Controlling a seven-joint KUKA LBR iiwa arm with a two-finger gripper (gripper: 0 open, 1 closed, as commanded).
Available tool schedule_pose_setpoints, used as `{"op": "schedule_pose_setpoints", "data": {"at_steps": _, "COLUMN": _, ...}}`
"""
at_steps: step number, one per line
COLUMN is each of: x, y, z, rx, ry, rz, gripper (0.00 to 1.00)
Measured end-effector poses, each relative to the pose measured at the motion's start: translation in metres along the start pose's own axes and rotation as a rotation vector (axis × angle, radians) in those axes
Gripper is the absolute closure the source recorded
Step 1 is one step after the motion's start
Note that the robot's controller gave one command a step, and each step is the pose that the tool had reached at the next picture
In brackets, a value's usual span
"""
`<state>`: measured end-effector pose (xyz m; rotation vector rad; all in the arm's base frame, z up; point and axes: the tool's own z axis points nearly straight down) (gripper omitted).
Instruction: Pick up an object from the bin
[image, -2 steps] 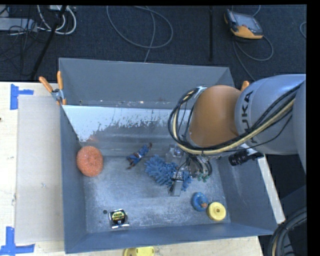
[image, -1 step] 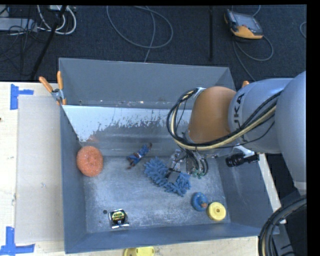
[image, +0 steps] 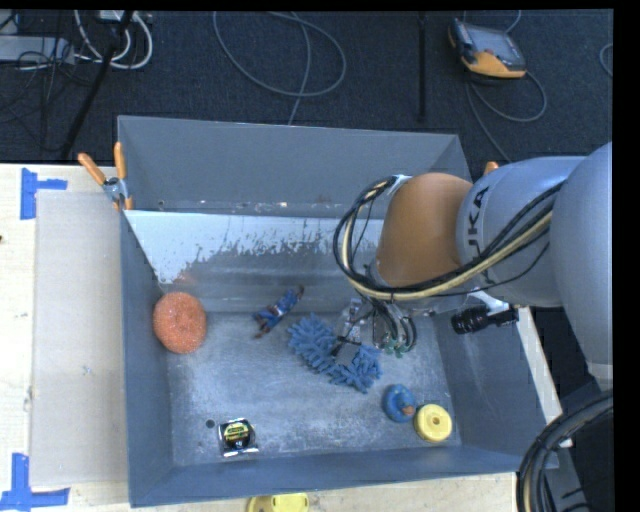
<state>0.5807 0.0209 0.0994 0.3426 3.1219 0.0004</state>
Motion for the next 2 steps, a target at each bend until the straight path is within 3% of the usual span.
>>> {"op": "schedule_pose_setpoints", "data": {"at_steps": 1, "x": -0.006, "y": -0.012, "z": -0.045, "rx": 0.001, "ry": 0.008, "rz": -0.014, "gripper": 1.0}}
{"op": "schedule_pose_setpoints", "data": {"at_steps": 2, "x": -0.003, "y": -0.022, "z": -0.106, "rx": 0.002, "ry": 0.005, "rz": -0.034, "gripper": 1.0}}
